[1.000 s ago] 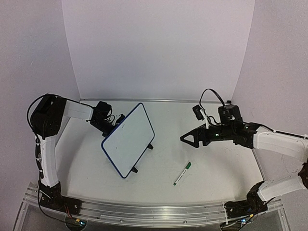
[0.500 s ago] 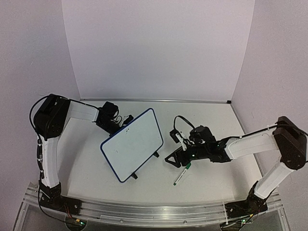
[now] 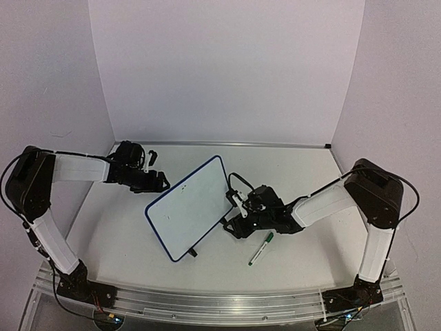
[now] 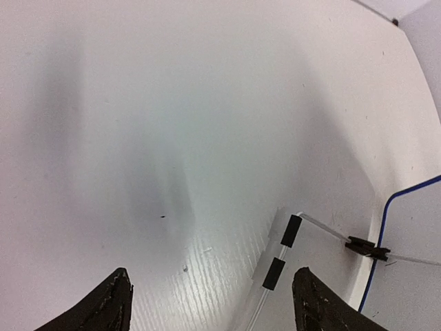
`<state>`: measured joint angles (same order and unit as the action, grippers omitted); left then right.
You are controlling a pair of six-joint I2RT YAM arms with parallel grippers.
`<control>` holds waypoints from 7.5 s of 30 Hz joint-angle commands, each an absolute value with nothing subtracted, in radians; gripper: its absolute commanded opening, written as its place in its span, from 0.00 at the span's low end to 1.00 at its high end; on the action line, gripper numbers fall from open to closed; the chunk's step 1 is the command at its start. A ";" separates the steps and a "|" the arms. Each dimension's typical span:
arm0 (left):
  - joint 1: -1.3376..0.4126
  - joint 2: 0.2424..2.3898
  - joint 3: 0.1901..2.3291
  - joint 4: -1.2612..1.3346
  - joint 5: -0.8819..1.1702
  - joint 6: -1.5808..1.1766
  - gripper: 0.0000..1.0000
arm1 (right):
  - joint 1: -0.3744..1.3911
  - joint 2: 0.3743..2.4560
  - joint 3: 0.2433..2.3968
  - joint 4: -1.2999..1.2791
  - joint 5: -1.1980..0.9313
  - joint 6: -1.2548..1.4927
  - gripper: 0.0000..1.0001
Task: Write a sentence on the whiteboard
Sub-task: Move the whiteboard stand to the center of the board, then pick up the whiteboard marker from the center of the board, then pass from the right arm to the left, then open the pen cap from the whiteboard marker.
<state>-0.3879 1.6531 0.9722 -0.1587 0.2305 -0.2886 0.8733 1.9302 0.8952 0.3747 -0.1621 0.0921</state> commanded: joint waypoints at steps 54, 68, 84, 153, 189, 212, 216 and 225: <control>-0.338 1.200 0.849 -0.353 -0.040 -0.381 0.86 | 0.932 2.079 1.150 -0.084 0.685 0.605 0.24; -0.341 1.160 0.784 -0.362 -0.054 -0.411 0.85 | 0.933 1.770 1.010 -0.197 0.460 0.643 0.73; -0.344 1.137 0.727 -0.331 -0.003 -0.433 0.85 | 0.932 1.552 0.845 -0.372 0.147 0.972 0.65; -0.506 1.105 0.693 -0.286 0.190 -0.616 0.82 | 0.967 1.745 0.994 -0.431 0.077 0.726 0.00; -0.955 1.487 0.898 0.215 0.436 -0.913 0.58 | 1.095 1.512 1.119 -0.207 -0.189 0.197 0.00; -0.960 1.398 0.771 0.385 0.263 -1.020 0.00 | 1.081 1.412 1.040 -0.124 0.043 0.373 0.67; -0.960 1.345 0.713 0.540 0.189 -1.026 0.00 | 1.033 1.361 0.946 0.017 -0.038 0.495 0.84; -0.960 1.268 0.528 0.933 0.085 -1.014 0.00 | 0.937 1.352 0.744 0.619 -0.381 0.790 0.93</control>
